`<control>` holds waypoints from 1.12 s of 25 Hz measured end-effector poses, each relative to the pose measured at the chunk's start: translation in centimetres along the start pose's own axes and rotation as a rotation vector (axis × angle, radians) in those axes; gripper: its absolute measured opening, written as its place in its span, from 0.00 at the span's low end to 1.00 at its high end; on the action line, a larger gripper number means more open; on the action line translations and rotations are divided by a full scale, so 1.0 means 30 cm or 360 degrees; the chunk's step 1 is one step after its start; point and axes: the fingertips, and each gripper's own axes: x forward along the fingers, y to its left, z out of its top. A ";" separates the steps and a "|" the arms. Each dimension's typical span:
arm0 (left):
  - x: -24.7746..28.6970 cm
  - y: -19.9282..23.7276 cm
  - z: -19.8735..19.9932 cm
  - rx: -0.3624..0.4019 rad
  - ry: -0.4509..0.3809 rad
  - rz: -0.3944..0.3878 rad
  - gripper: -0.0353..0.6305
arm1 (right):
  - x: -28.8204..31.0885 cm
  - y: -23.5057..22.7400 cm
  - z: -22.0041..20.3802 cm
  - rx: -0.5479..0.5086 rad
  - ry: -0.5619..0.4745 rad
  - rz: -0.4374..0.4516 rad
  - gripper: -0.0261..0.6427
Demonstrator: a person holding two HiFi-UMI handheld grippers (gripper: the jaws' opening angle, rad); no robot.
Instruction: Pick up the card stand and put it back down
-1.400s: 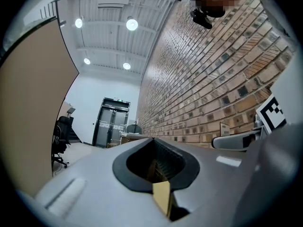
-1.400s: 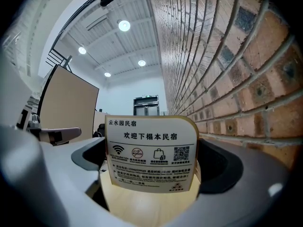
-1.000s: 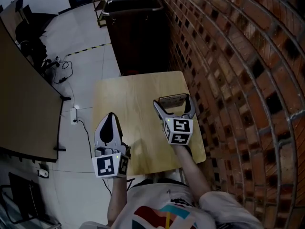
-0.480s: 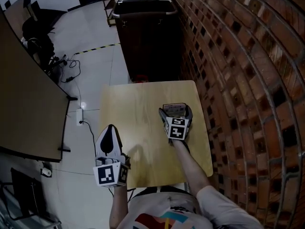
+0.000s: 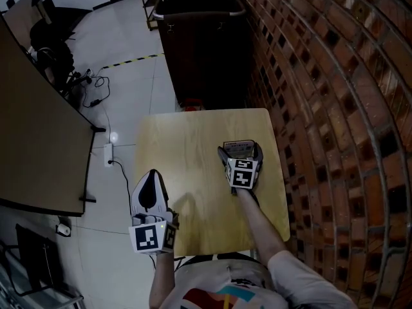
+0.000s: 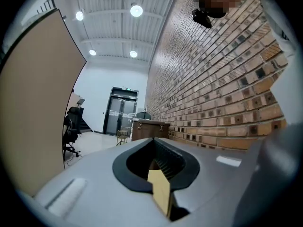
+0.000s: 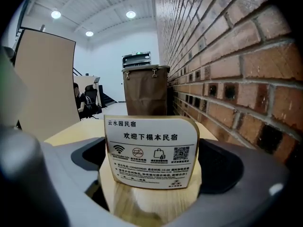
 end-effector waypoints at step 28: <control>-0.081 -0.024 0.095 -0.0034 -0.0111 0.0003 0.06 | -0.521 0.058 0.382 0.0193 -0.0593 0.0191 0.71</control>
